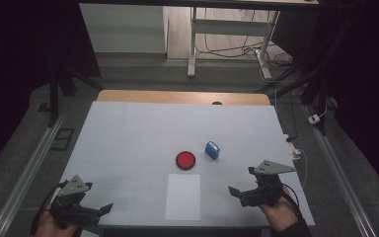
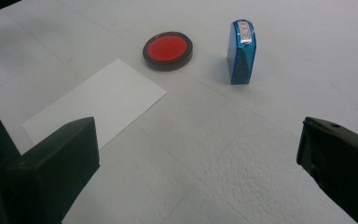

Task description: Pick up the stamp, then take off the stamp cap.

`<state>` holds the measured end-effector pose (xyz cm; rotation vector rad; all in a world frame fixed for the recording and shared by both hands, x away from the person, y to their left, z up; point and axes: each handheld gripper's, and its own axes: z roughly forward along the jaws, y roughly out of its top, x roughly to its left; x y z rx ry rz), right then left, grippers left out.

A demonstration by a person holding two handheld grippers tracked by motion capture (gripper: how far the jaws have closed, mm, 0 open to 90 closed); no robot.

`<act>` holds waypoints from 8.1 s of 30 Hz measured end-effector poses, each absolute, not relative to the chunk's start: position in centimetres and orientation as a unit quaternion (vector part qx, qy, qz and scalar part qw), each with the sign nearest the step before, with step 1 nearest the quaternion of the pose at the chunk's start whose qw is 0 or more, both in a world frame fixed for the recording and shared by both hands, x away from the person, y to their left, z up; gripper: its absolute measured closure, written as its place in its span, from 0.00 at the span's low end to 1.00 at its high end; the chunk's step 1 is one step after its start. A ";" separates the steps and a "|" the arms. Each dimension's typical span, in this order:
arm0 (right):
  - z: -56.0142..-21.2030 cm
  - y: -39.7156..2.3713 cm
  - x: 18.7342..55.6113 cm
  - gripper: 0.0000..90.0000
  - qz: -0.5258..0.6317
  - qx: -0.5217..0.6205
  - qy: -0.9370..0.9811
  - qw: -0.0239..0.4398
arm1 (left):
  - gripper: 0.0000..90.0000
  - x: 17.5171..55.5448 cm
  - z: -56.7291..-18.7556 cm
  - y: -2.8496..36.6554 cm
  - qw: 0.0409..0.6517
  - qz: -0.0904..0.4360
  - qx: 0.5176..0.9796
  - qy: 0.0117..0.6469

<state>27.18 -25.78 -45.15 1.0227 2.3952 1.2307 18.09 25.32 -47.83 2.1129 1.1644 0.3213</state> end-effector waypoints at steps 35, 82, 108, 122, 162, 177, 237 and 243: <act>-46.2 -22.2 33.3 0.00 0.372 0.361 0.846 0.126 | 0.01 18.1 -47.8 25.4 0.348 0.124 0.813 0.450; -48.9 -17.7 40.9 0.00 0.316 0.368 0.862 0.150 | 0.00 18.1 -47.8 25.5 0.351 0.120 0.811 0.452; -48.4 -17.0 41.9 0.58 0.297 0.353 0.877 0.136 | 0.00 18.1 -47.8 25.4 0.347 0.123 0.815 0.448; -48.1 -17.0 41.9 0.77 0.292 0.354 0.879 0.133 | 0.00 18.1 -47.9 25.3 0.346 0.123 0.816 0.446; -44.6 -17.7 37.4 0.78 0.364 0.274 0.883 0.110 | 0.00 18.1 -47.8 25.3 0.349 0.120 0.816 0.445; -43.9 -17.2 35.1 0.78 0.387 0.244 0.884 0.095 | 0.00 18.1 -47.8 25.4 0.350 0.119 0.816 0.445; -42.4 -14.9 29.8 0.78 0.427 0.157 0.889 0.047 | 0.00 18.1 -47.3 24.6 0.363 0.130 0.822 0.418; -42.4 -14.9 29.8 0.78 0.426 0.157 0.890 0.044 | 0.00 18.7 -47.2 24.0 0.385 0.119 0.827 0.393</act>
